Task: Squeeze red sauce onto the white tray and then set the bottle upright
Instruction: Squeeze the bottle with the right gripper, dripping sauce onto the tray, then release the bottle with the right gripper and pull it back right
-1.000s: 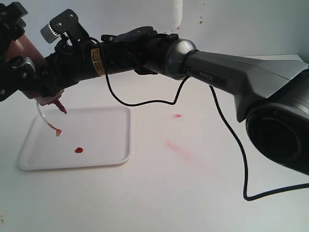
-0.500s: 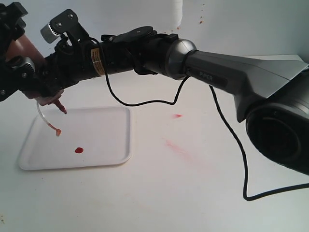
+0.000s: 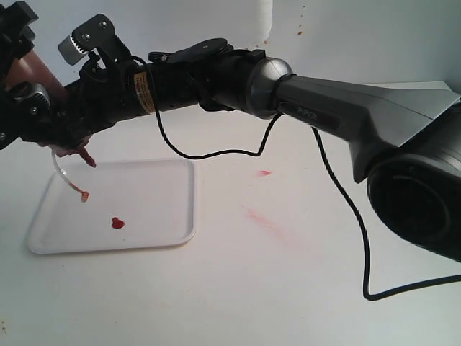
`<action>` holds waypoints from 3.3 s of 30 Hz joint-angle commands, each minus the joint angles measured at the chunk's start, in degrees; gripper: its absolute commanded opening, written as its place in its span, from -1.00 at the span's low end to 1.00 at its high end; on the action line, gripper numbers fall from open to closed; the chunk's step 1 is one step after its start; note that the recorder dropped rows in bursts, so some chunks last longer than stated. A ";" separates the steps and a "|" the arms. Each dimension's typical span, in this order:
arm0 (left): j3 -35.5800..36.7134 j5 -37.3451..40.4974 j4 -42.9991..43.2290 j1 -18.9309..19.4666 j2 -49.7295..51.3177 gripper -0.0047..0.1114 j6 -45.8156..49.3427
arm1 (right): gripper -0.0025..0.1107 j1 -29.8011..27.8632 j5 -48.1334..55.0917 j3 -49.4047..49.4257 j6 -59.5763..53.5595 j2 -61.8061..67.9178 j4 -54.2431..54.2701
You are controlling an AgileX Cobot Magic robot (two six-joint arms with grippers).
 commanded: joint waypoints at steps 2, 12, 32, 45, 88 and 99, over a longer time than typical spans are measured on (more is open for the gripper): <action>-0.64 0.09 0.27 -0.05 -0.22 -0.92 -0.37 | -0.95 0.08 -3.56 -0.46 1.37 -1.73 3.53; -0.64 0.09 0.27 -0.05 -0.22 -0.92 -0.49 | -0.72 -0.14 -5.11 -0.46 -1.35 -1.73 2.24; 0.27 0.50 0.27 -0.05 -0.22 -0.92 -0.62 | 0.90 -7.01 -19.40 -0.46 9.19 -1.90 -2.55; 0.28 1.55 -2.29 -0.05 -0.48 -0.92 -2.57 | 0.90 -12.58 -24.77 3.49 13.03 -1.61 -2.55; 3.66 6.02 -15.42 5.88 -1.35 -0.92 -27.19 | 0.25 -31.31 -24.77 23.56 10.04 -1.61 -2.55; 10.69 2.14 -14.96 7.34 -4.02 -0.92 -25.53 | 0.25 -31.31 -24.77 23.56 10.04 -1.61 -2.55</action>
